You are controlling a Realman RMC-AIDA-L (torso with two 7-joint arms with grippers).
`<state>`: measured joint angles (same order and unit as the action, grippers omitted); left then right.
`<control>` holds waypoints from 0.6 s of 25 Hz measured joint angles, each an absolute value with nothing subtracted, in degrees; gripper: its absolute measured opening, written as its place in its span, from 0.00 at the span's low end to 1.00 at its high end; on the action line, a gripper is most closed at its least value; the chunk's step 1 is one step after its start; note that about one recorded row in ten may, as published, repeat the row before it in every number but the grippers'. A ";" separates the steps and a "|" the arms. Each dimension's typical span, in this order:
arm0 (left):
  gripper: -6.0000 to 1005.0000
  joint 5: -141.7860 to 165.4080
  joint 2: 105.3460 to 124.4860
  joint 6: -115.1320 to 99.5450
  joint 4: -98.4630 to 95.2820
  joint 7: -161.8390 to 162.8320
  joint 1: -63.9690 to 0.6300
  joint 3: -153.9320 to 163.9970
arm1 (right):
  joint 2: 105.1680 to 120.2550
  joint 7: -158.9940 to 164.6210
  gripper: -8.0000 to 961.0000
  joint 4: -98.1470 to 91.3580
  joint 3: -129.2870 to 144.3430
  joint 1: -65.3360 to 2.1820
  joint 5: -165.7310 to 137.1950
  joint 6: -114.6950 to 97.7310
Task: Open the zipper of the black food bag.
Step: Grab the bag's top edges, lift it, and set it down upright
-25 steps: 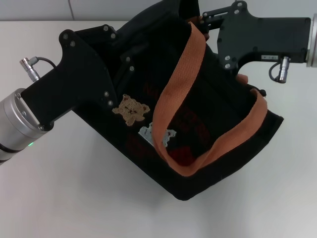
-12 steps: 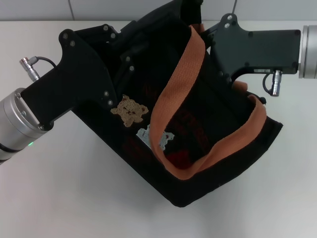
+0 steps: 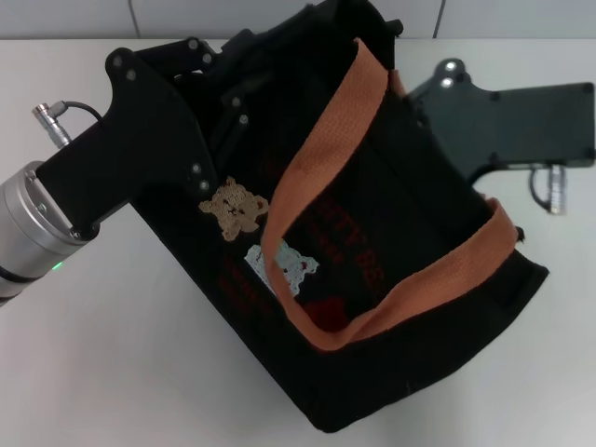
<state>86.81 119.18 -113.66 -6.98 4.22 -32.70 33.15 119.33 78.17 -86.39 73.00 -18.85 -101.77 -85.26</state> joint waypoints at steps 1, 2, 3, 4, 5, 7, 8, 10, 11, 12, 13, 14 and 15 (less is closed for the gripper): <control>0.16 86.81 119.18 -113.66 -6.98 4.22 -32.70 33.15 | 119.33 78.17 0.01 -86.39 73.00 -18.85 -101.77 -85.26; 0.16 86.61 119.18 -113.66 -6.91 4.22 -32.73 33.14 | 119.31 78.81 0.01 -87.41 71.37 -18.41 -102.05 -87.63; 0.16 86.46 119.18 -113.66 -6.85 4.22 -32.76 33.14 | 119.30 79.20 0.01 -88.10 70.21 -18.12 -102.31 -89.39; 0.16 86.39 119.18 -113.66 -6.81 4.22 -32.77 33.14 | 119.33 79.63 0.01 -88.85 68.94 -17.73 -102.68 -91.50; 0.16 86.31 119.18 -113.66 -6.78 4.22 -32.81 33.13 | 119.40 80.26 0.01 -90.36 66.89 -16.73 -103.30 -94.47; 0.16 86.29 119.18 -113.66 -6.78 4.23 -32.83 33.13 | 119.44 80.77 0.01 -91.37 65.80 -15.88 -103.66 -95.94; 0.16 86.29 119.18 -113.66 -6.77 4.22 -32.86 33.12 | 119.48 81.29 0.01 -92.25 65.10 -15.02 -104.07 -97.02; 0.16 86.28 119.18 -113.68 -6.76 4.22 -32.93 33.12 | 119.60 82.19 0.01 -93.85 63.63 -12.48 -105.18 -99.20; 0.16 86.28 119.18 -113.68 -6.76 4.22 -32.93 33.12 | 119.60 82.19 0.02 -93.85 63.63 -12.48 -105.18 -99.20; 0.16 86.27 119.18 -113.72 -6.77 4.22 -32.95 33.13 | 119.62 82.27 0.02 -93.99 63.28 -11.48 -105.36 -99.76; 0.16 86.26 119.18 -113.74 -6.76 4.22 -32.96 33.14 | 119.63 82.28 0.02 -94.00 63.01 -10.67 -105.40 -100.06; 0.16 86.26 119.18 -113.74 -6.74 4.22 -32.96 33.16 | 119.63 82.28 0.02 -93.94 62.68 -9.76 -105.41 -100.31; 0.16 86.23 119.18 -113.75 -6.68 4.22 -32.96 33.23 | 119.62 82.25 0.02 -93.58 61.77 -8.19 -105.41 -100.41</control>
<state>86.23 119.18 -113.75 -6.68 4.22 -32.96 33.23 119.62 82.25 -93.58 61.77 -8.19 -105.42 -100.41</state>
